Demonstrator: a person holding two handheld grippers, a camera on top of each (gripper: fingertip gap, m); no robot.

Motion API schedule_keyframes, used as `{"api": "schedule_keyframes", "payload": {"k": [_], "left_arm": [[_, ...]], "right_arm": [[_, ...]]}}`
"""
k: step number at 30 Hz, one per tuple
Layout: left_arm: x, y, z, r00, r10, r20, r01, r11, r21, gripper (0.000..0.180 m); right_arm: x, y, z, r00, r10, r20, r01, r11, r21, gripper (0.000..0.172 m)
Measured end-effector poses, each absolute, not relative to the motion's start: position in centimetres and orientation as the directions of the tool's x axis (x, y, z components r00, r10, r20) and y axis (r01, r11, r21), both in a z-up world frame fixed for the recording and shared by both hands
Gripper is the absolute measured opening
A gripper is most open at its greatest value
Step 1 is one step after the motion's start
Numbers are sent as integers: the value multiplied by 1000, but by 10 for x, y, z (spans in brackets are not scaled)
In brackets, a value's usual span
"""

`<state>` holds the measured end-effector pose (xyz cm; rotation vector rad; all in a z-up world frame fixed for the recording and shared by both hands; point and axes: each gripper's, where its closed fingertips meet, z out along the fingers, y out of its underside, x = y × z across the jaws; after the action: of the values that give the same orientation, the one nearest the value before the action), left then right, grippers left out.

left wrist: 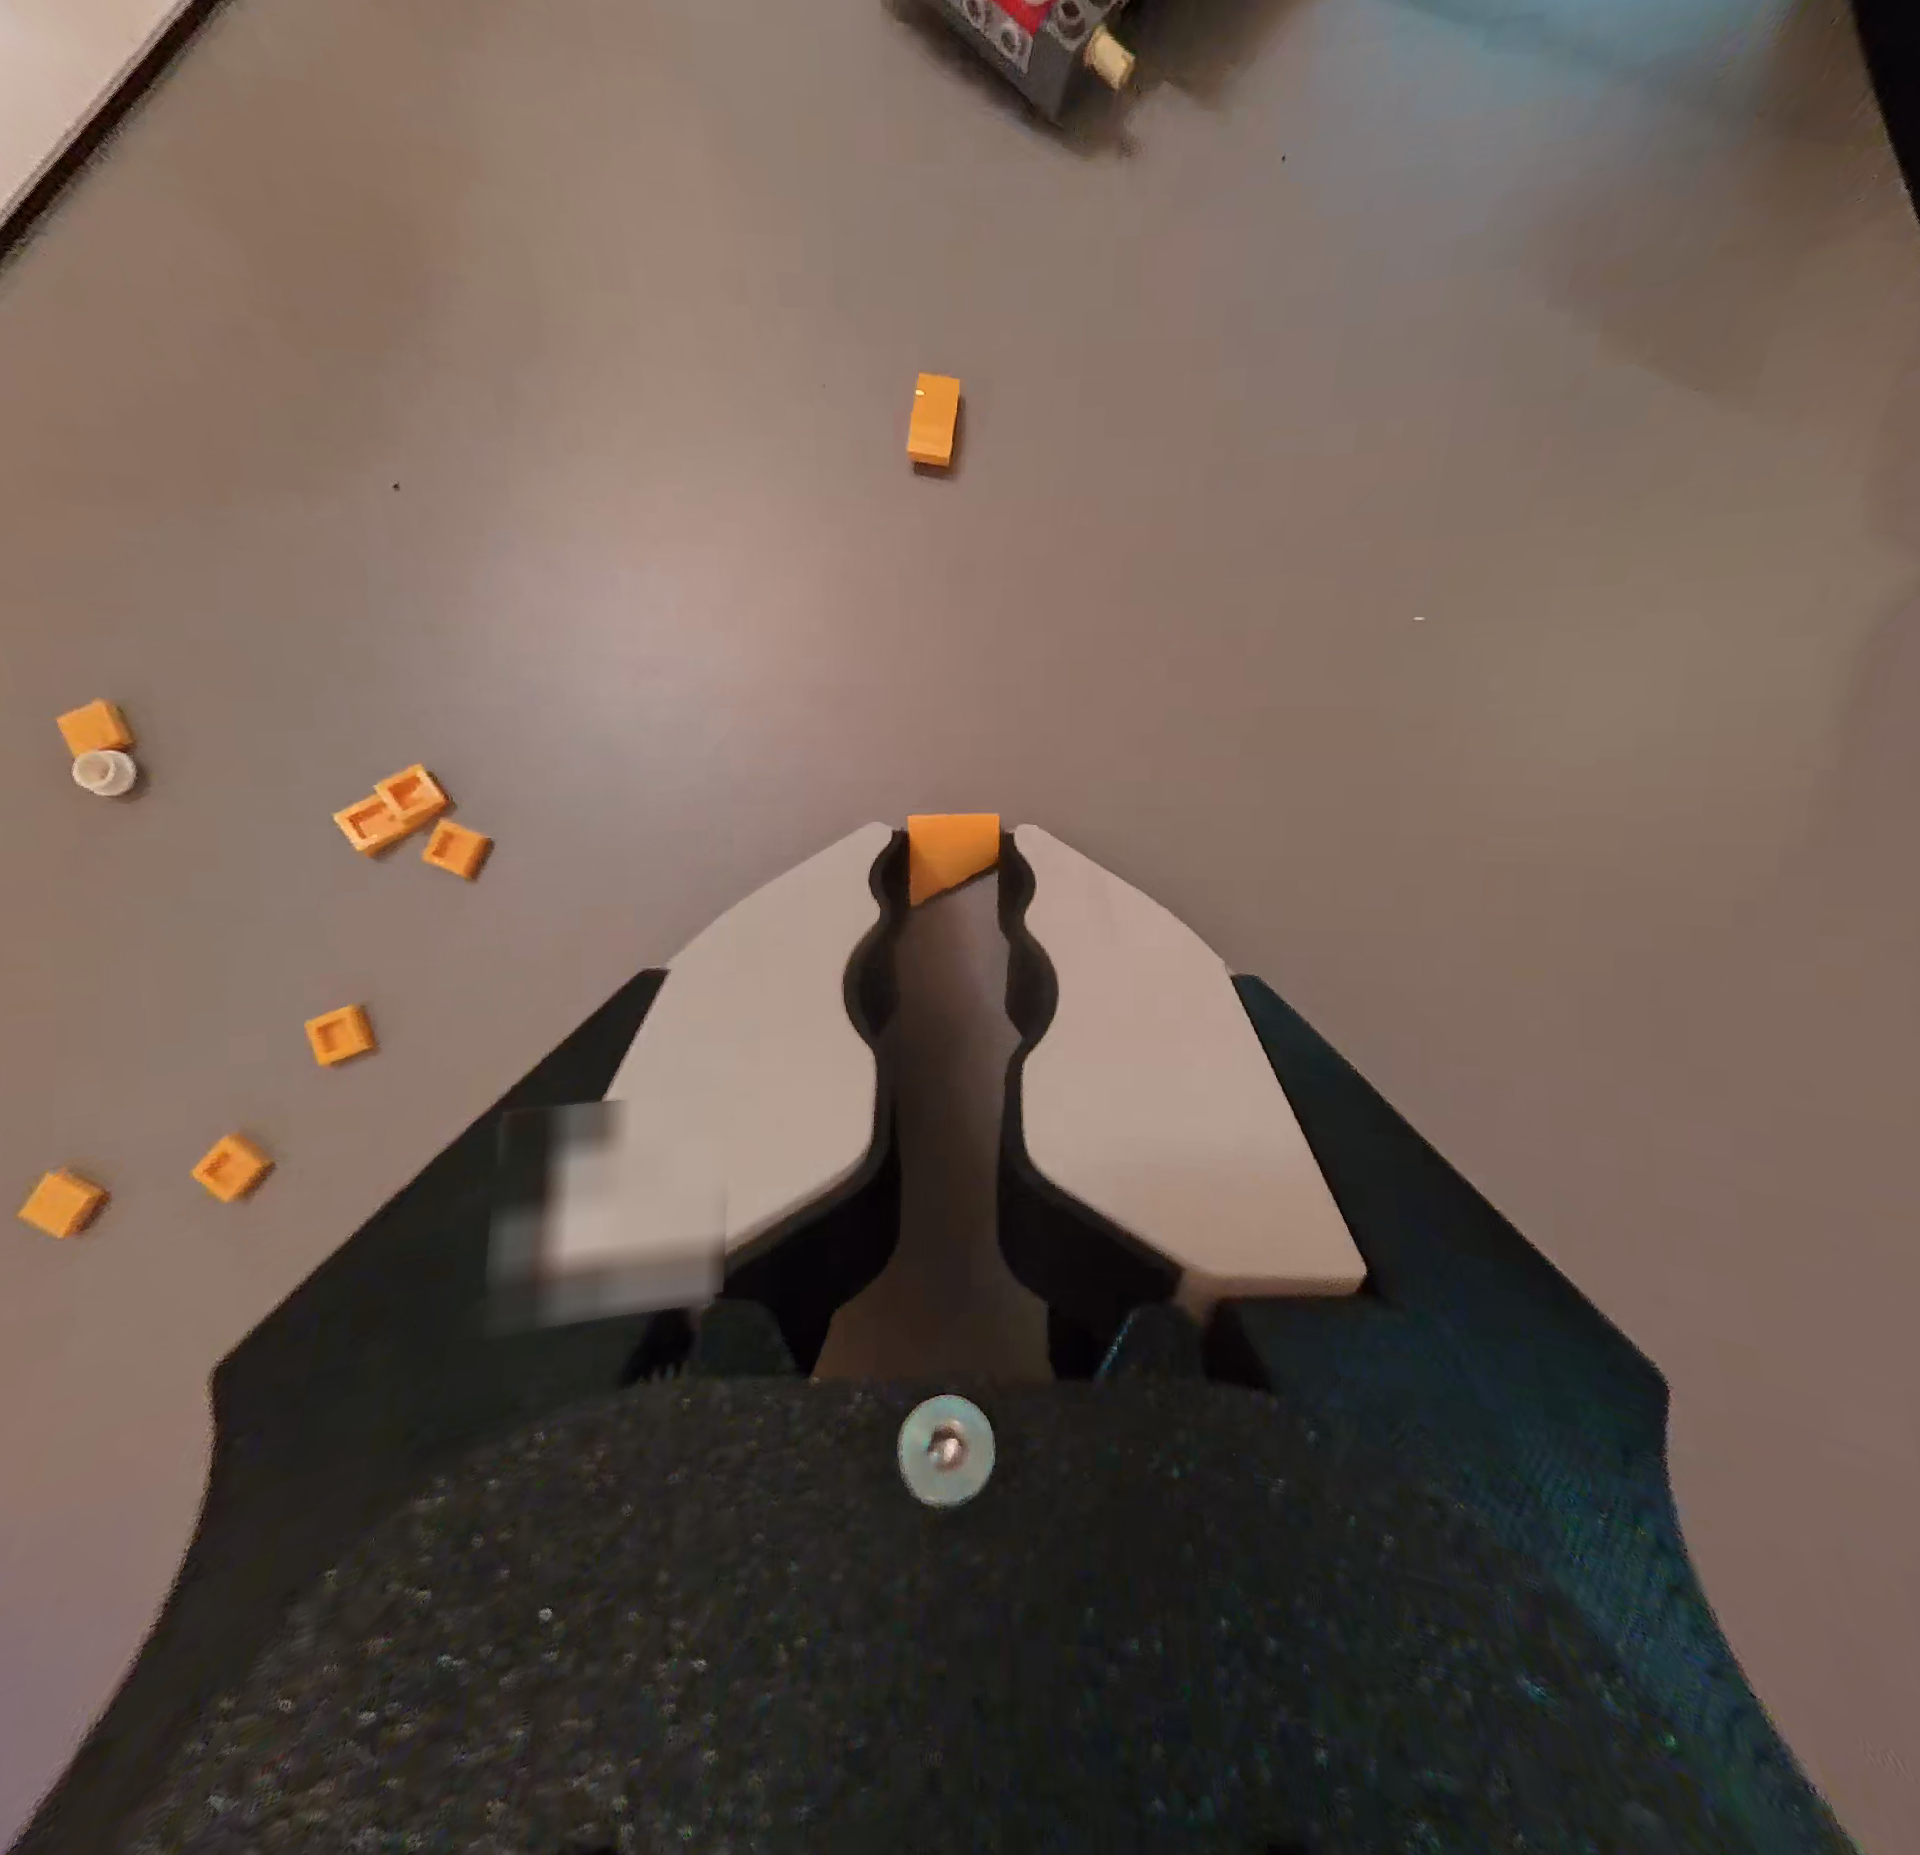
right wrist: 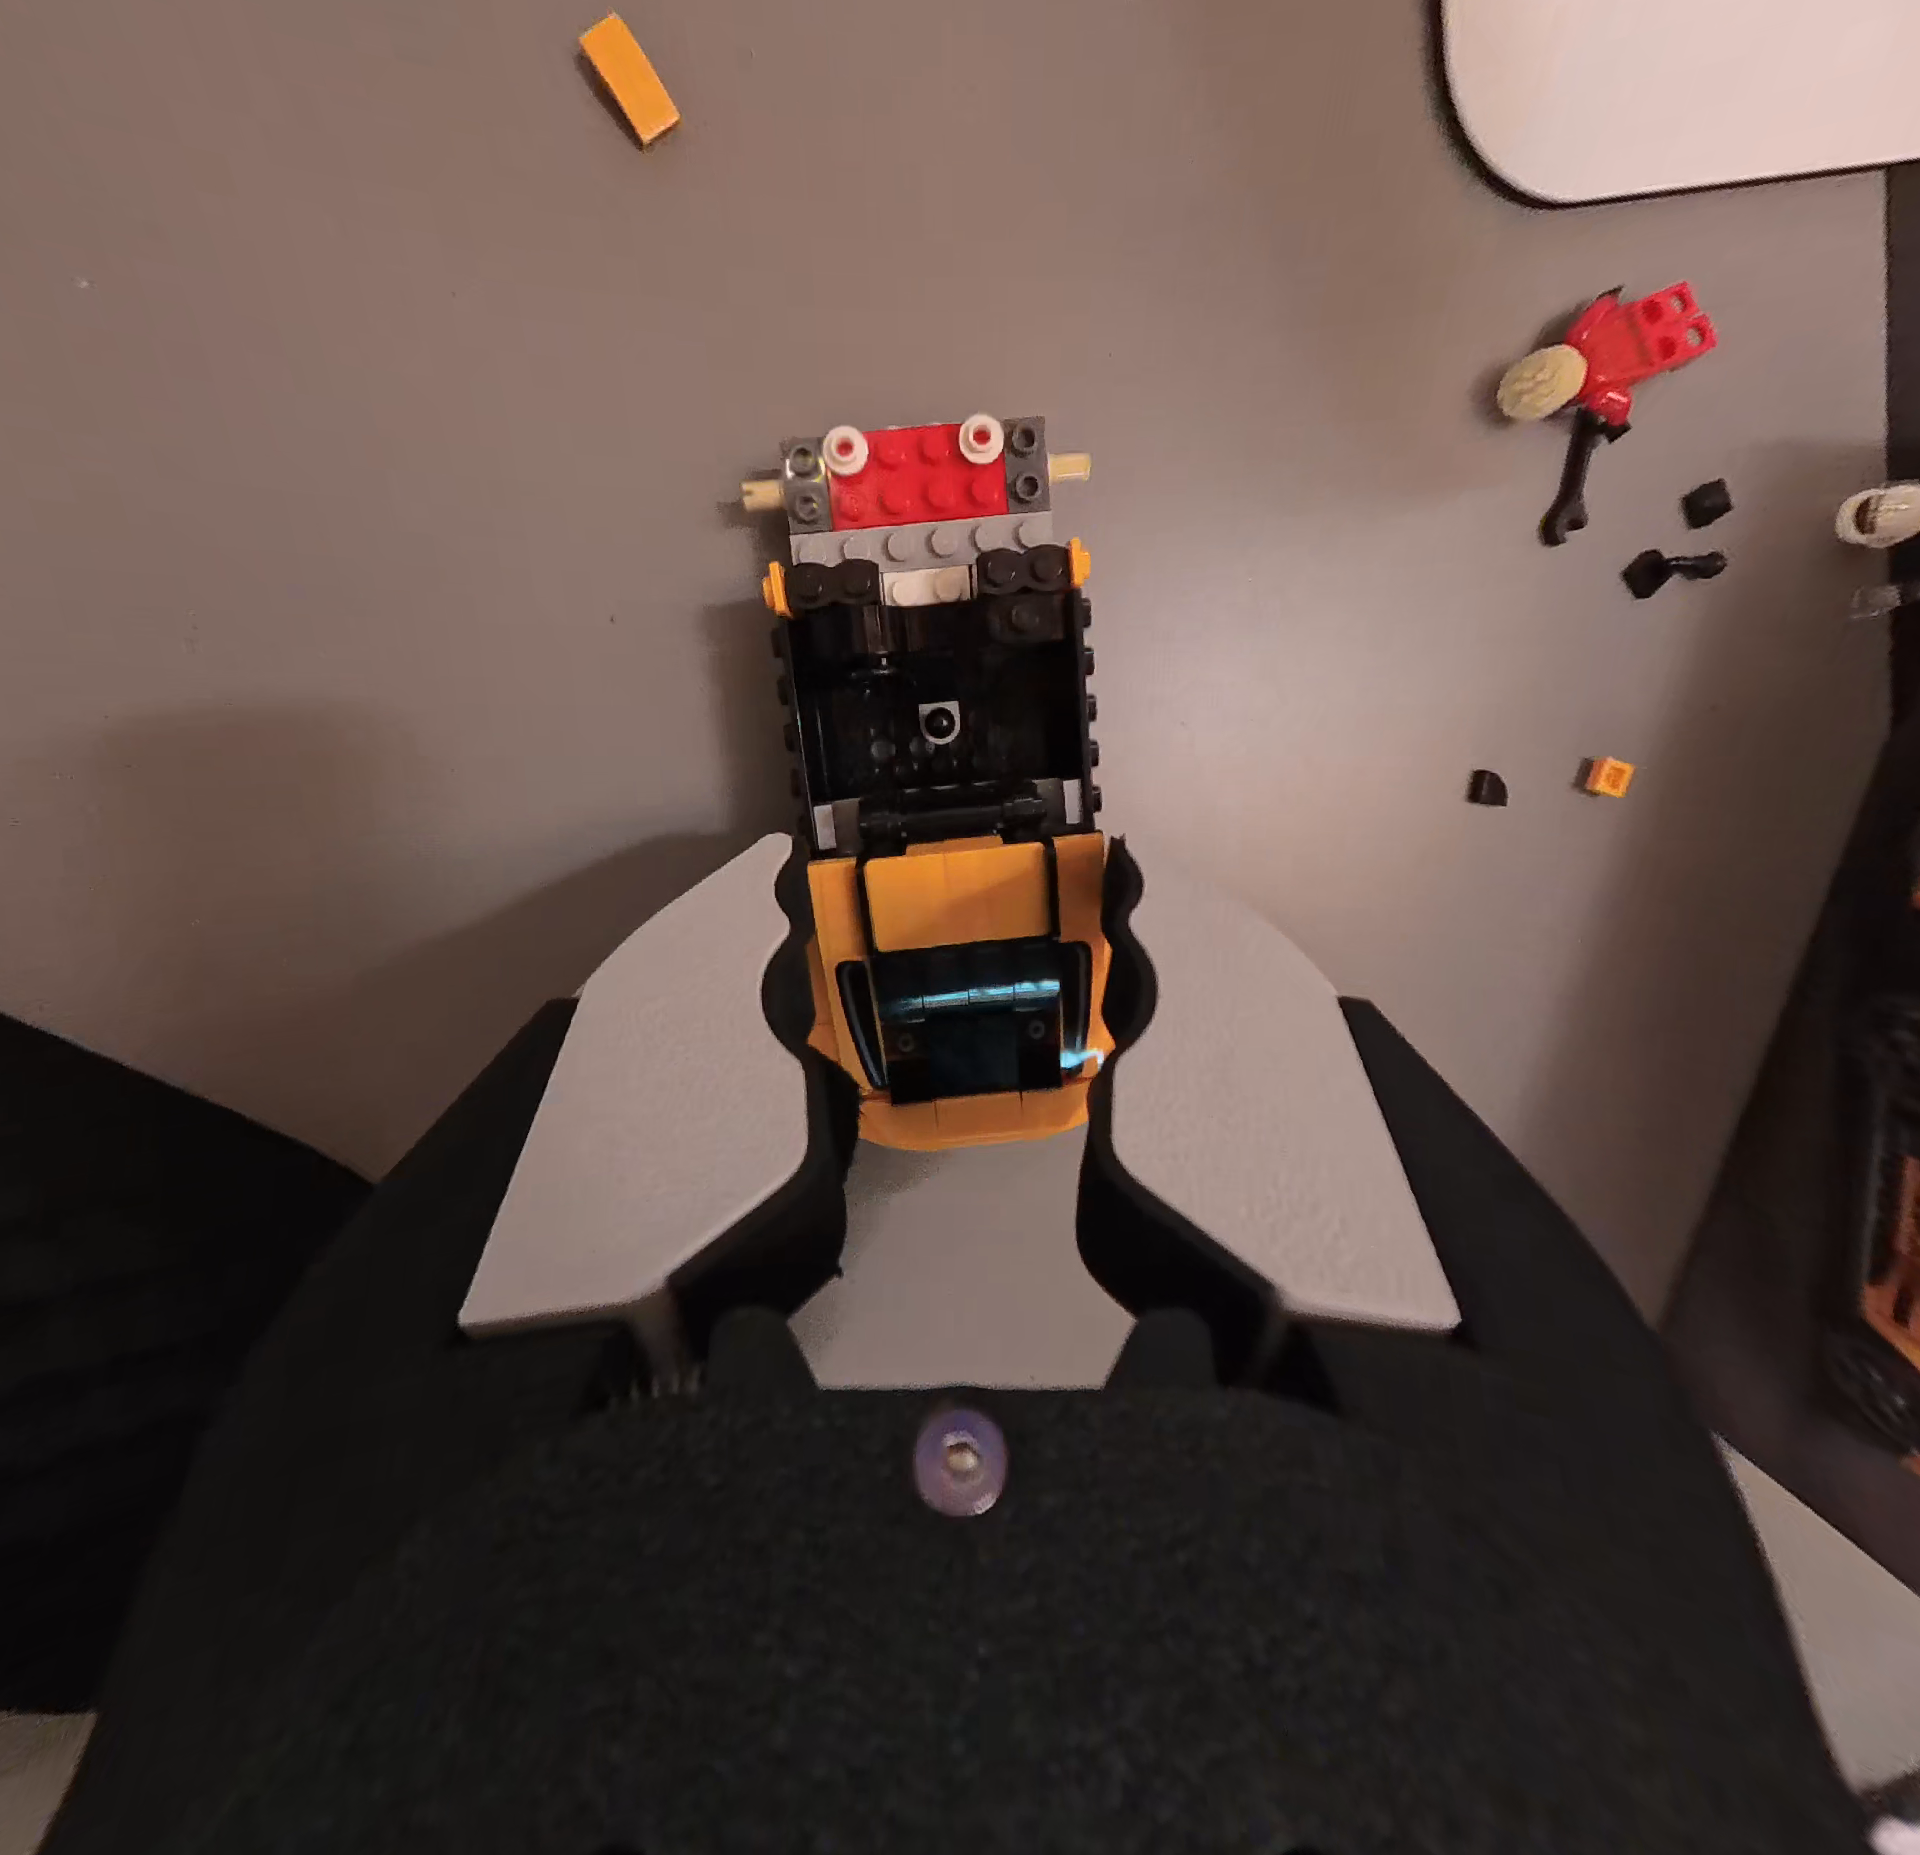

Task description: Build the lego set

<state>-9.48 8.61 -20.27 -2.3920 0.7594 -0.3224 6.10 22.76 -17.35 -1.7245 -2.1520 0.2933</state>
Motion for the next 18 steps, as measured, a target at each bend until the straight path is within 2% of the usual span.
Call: {"api": "schedule_keyframes", "payload": {"k": [4,7,11,18], "left_arm": [[-93,86,-203,807,-589,54,-435,-653,-620,16],[-93,86,-202,808,-585,72,-421,-658,-624,16],[-90,84,-202,797,-596,95,-418,-658,-626,24],[-86,69,-194,740,-654,159,-439,-648,-622,28]], "right_arm": [[58,229,-167,-181,960,216,888,254,-383,56],[50,224,-144,-144,959,245,854,245,-459,59],[28,192,-120,-142,956,257,778,269,-568,54],[0,111,-149,-282,942,181,720,332,-609,43]]}}
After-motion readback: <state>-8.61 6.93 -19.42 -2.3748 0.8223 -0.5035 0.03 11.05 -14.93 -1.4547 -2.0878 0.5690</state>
